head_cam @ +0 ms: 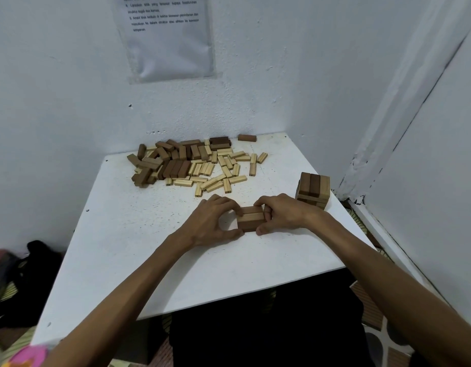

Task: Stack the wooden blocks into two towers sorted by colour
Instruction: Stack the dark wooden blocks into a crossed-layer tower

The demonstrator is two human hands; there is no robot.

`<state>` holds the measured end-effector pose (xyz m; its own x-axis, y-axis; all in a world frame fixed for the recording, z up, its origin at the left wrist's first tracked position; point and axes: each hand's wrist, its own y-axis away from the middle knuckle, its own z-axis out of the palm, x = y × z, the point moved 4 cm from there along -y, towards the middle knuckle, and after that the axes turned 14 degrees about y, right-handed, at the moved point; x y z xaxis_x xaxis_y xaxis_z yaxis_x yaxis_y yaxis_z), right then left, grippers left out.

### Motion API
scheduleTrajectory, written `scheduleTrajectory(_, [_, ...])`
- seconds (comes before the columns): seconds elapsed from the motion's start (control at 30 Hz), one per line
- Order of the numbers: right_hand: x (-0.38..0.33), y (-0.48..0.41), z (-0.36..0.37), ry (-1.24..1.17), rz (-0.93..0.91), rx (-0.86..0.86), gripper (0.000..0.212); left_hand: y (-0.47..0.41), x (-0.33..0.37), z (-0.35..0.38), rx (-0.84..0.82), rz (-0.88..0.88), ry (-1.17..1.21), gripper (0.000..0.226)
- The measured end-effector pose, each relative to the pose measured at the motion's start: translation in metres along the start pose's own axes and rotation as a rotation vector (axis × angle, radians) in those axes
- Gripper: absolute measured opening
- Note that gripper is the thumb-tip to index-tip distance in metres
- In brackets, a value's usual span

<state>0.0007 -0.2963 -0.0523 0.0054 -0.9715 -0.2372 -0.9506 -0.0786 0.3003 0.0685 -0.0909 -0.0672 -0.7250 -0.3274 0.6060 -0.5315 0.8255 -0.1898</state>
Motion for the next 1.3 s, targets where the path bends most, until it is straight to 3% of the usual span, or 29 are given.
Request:
scheduleTrajectory(0.17, [-0.002, 0.009, 0.001, 0.090, -0.079, 0.109, 0.082, 0.001, 0.001, 0.005, 0.044, -0.012, 0.109, 0.040])
scheduleTrajectory(0.37, [-0.008, 0.019, 0.002, 0.070, -0.166, 0.215, 0.044, 0.000, 0.003, 0.004, 0.064, 0.025, 0.142, 0.040])
scheduleTrajectory(0.47, [-0.010, 0.022, -0.006, 0.077, -0.181, 0.232, 0.036, -0.003, 0.001, -0.002, 0.023, 0.021, 0.192, 0.042])
scheduleTrajectory(0.87, [-0.002, 0.044, -0.067, 0.069, -0.148, 0.336, 0.034, -0.048, 0.035, -0.043, -0.033, 0.114, 0.238, 0.040])
scheduleTrajectory(1.3, [0.065, 0.086, -0.099, 0.031, 0.026, 0.400, 0.036, -0.126, 0.088, -0.019, -0.076, 0.239, 0.196, 0.040])
